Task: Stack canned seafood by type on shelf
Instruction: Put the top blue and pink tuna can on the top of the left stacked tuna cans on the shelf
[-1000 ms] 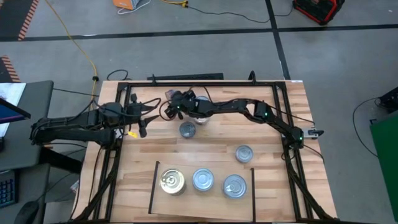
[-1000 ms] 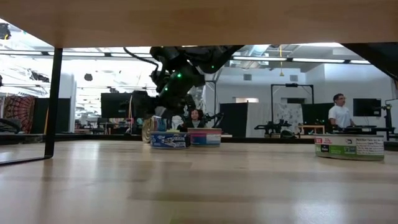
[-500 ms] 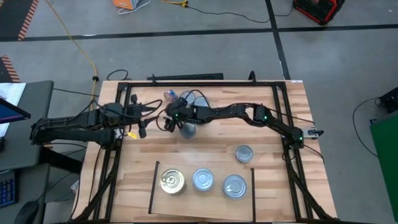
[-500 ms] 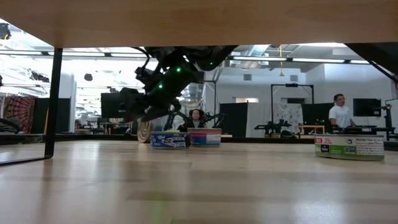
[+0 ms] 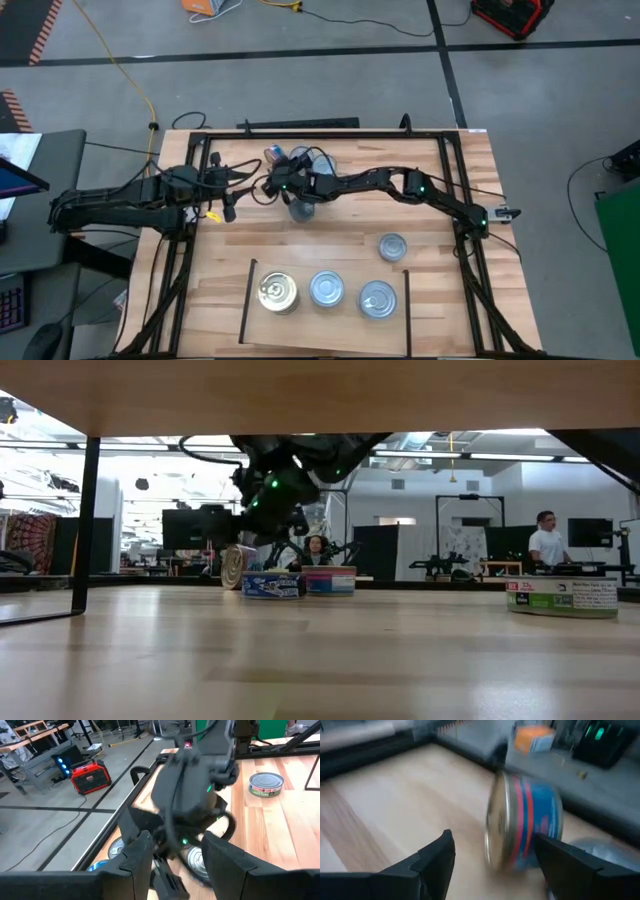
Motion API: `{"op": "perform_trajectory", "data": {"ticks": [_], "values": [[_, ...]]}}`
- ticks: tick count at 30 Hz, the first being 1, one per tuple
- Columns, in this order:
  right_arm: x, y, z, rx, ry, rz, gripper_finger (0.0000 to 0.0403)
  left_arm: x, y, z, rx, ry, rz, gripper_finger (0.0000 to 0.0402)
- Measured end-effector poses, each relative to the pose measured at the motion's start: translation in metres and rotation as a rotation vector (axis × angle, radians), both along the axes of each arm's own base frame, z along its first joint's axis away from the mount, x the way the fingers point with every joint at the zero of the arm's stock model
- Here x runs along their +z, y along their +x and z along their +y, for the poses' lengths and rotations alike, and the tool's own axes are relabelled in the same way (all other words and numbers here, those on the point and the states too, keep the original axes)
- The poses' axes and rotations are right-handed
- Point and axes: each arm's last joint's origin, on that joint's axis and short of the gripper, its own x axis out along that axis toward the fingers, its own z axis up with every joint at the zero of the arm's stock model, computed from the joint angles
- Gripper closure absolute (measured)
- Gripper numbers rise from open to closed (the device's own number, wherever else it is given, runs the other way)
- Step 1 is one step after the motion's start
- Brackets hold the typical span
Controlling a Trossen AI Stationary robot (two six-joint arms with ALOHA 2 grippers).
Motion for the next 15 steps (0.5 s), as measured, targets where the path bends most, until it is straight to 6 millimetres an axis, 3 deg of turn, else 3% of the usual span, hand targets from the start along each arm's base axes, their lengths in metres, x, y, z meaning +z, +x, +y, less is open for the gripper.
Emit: {"op": "perform_trajectory", "data": {"ticks": [3, 6, 11, 15], "values": [[-0.011, -0.002, -0.013, 0.038, 0.086, -0.018, 0.0101, 0.0, 0.0, 0.0, 0.001, -0.003, -0.001, 0.0244], [-0.015, 0.003, -0.017, 0.24, 0.152, -0.049, 0.0101, -0.001, 0.0, 0.0, 0.003, -0.011, 0.011, 0.0244], [-0.015, 0.012, 0.014, 0.482, 0.139, -0.018, 0.0101, -0.003, -0.001, 0.0, 0.013, -0.022, 0.026, 0.0244], [-0.016, 0.012, 0.028, 0.403, 0.092, 0.029, 0.0101, -0.003, -0.002, 0.001, 0.056, -0.02, 0.025, 0.0244]]}}
